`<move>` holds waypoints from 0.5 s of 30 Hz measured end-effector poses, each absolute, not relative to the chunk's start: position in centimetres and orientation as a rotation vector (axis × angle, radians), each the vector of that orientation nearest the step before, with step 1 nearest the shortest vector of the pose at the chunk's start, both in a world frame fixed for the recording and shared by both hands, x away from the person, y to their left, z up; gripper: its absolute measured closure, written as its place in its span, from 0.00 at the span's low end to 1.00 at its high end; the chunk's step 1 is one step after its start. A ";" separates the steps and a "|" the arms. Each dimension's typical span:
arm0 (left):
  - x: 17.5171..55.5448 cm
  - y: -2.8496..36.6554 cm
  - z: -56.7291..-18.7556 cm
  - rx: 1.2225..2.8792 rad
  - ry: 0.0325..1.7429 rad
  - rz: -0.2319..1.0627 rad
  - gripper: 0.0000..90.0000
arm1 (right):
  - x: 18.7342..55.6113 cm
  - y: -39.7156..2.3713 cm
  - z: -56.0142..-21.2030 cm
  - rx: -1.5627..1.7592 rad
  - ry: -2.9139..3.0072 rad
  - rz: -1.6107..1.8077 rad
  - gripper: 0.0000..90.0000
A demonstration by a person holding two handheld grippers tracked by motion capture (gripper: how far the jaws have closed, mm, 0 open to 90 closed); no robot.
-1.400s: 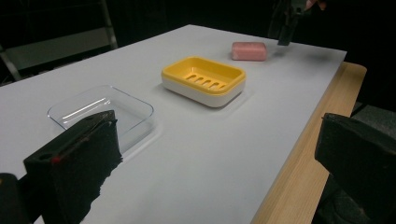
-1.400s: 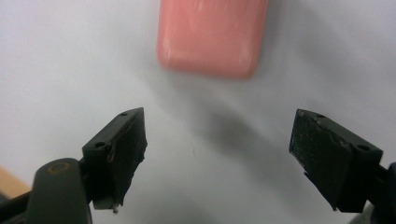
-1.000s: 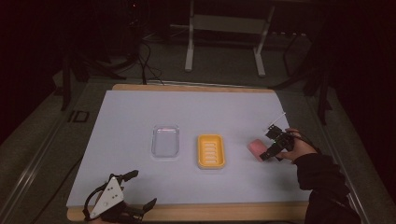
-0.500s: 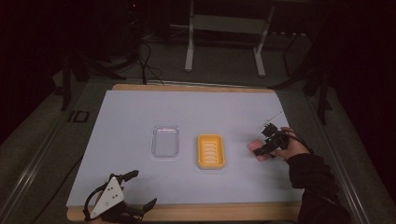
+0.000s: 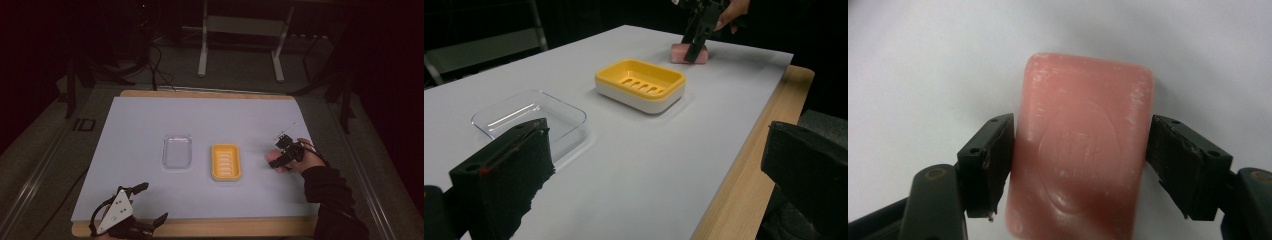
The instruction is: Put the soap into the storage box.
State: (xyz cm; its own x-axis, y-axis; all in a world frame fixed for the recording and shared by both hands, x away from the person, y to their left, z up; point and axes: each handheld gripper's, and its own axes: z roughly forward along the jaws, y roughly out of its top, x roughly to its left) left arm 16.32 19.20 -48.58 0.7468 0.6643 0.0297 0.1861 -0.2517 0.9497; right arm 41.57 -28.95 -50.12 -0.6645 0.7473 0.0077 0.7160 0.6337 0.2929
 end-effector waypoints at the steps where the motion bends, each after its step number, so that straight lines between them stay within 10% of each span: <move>1: 16.3 19.2 -48.6 1.804 0.664 0.521 0.01 | 41.6 -28.8 -50.3 1.233 2.736 0.410 0.33; 15: 16.3 19.1 -48.6 1.803 0.666 0.520 0.01 | 41.0 -27.2 -49.9 1.465 2.571 0.271 0.41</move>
State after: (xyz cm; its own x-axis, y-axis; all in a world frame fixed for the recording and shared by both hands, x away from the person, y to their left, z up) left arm 16.34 19.15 -48.60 0.7464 0.6649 0.0279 0.1878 -0.2507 0.9497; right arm 41.01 -27.21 -49.90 -0.5026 0.8626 -0.0571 0.8317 0.5005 0.2403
